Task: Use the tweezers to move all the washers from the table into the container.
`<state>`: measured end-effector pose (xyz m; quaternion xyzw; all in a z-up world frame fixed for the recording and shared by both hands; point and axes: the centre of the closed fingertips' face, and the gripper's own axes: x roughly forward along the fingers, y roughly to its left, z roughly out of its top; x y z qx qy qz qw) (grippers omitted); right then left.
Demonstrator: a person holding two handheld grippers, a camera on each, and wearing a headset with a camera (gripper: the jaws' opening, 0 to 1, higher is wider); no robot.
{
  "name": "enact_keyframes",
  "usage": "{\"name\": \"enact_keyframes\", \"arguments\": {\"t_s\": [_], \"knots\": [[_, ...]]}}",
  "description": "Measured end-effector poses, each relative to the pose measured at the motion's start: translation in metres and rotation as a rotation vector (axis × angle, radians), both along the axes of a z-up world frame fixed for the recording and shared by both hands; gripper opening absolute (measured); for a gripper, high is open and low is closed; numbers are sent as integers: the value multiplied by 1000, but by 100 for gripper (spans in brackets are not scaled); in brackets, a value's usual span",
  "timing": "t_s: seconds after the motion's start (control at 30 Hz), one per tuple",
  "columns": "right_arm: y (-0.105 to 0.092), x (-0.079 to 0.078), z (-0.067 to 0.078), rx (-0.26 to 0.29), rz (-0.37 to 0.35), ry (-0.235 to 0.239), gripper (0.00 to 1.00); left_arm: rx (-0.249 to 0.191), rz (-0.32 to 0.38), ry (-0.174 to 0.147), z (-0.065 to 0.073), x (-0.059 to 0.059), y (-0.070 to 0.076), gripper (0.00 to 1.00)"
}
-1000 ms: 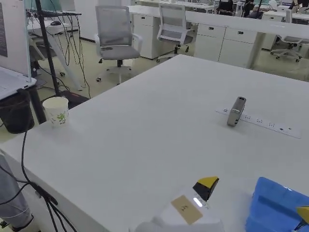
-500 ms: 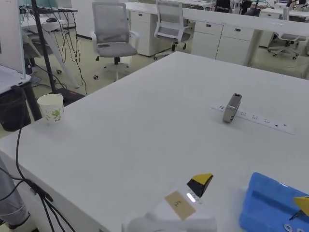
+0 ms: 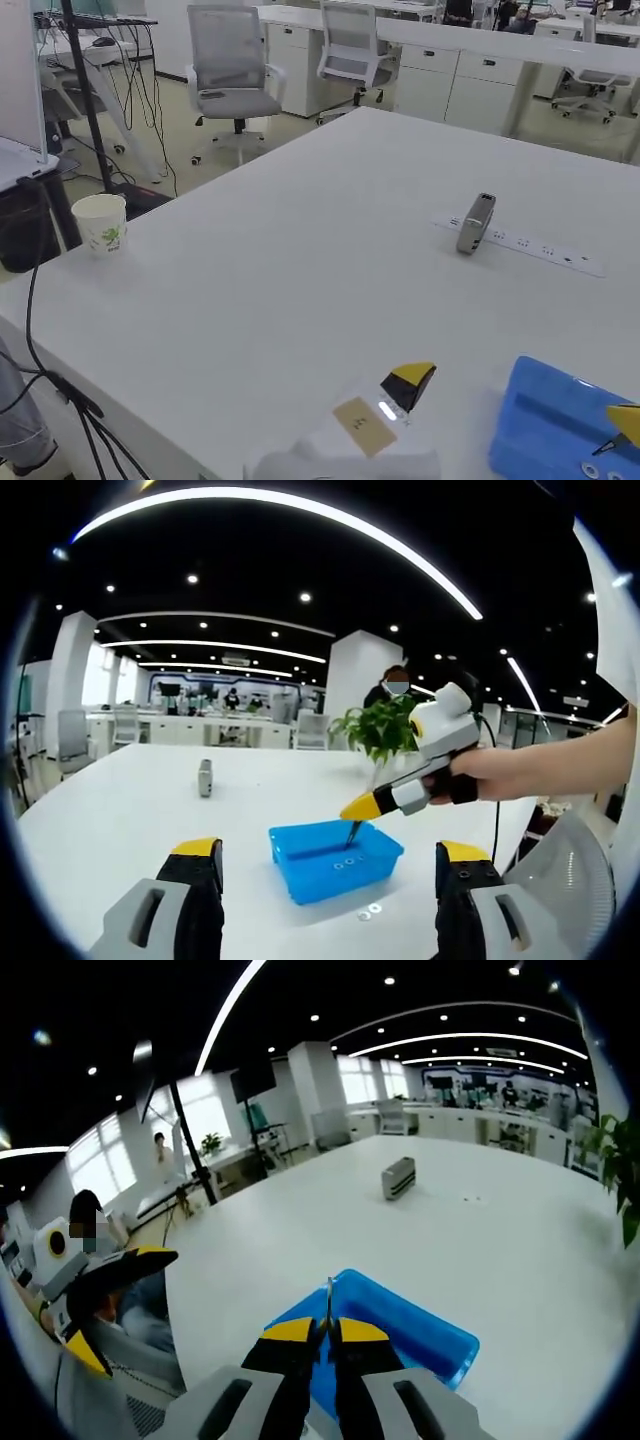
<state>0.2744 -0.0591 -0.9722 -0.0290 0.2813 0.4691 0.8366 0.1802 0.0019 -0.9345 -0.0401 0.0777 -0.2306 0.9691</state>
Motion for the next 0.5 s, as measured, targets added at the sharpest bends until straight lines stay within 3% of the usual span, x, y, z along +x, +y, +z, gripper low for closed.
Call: {"name": "enact_keyframes", "arguments": {"t_s": [0.2,0.5], "knots": [[-1,-11,4,19,15,1,4,1,-7,6,-2,0,-1,89],[0,-33,-3,6,43,29,4,-11,-12,9,-1,-1,-3,89]]}}
